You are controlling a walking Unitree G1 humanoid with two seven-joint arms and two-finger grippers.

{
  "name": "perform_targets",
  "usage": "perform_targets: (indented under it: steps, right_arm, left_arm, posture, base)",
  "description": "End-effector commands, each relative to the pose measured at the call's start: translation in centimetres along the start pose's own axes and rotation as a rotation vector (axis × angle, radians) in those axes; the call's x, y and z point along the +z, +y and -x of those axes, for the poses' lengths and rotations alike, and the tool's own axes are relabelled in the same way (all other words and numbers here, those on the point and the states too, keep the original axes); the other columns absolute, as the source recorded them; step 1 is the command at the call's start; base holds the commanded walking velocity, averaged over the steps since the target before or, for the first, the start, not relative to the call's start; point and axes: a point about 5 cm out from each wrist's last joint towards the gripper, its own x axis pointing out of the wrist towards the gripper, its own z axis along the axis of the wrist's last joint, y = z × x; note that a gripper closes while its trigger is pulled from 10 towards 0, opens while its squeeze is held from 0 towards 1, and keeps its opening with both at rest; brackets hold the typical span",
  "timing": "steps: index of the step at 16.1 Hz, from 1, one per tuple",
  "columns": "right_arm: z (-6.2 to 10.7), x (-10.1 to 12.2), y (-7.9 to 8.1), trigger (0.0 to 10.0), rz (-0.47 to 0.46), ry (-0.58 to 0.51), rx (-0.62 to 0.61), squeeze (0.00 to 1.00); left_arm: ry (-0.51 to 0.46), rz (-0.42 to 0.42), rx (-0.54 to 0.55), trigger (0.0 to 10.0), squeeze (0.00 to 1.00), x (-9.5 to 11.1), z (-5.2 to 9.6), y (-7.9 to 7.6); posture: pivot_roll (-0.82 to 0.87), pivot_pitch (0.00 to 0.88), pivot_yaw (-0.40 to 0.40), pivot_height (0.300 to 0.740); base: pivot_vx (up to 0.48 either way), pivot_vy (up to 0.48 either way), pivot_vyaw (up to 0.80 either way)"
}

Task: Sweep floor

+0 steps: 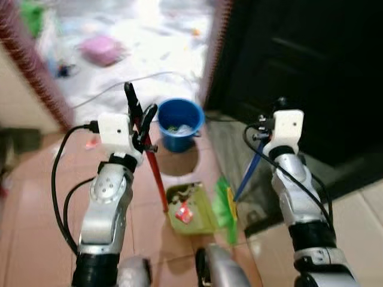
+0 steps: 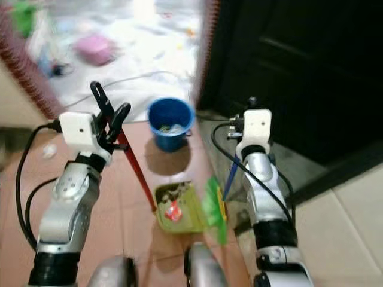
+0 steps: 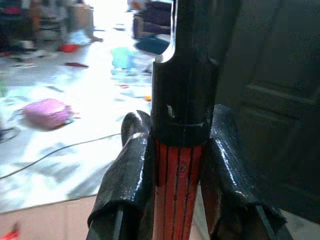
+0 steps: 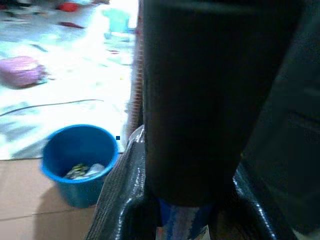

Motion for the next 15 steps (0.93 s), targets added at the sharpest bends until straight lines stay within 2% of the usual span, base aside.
perform_targets:
  steps: [1, 15]
  right_arm:
    - [0.07, -0.04, 0.25, 10.0, 0.017, 0.001, 0.008, 0.0]
    - [-0.05, -0.38, 0.59, 10.0, 0.013, 0.008, 0.02, 0.0]
  left_arm:
    - [-0.053, -0.016, 0.016, 10.0, 0.0, 1.11, -0.04, 0.67]
    - [-0.082, -0.03, 0.054, 10.0, 0.0, 1.67, 0.07, 0.85]
  posture:
    - [-0.03, 0.17, -0.065, 0.74]
    - [0.0, 0.162, -0.069, 0.74]
  base:
    - [0.0, 0.458, -0.58]
    - [0.0, 0.02, -0.04]
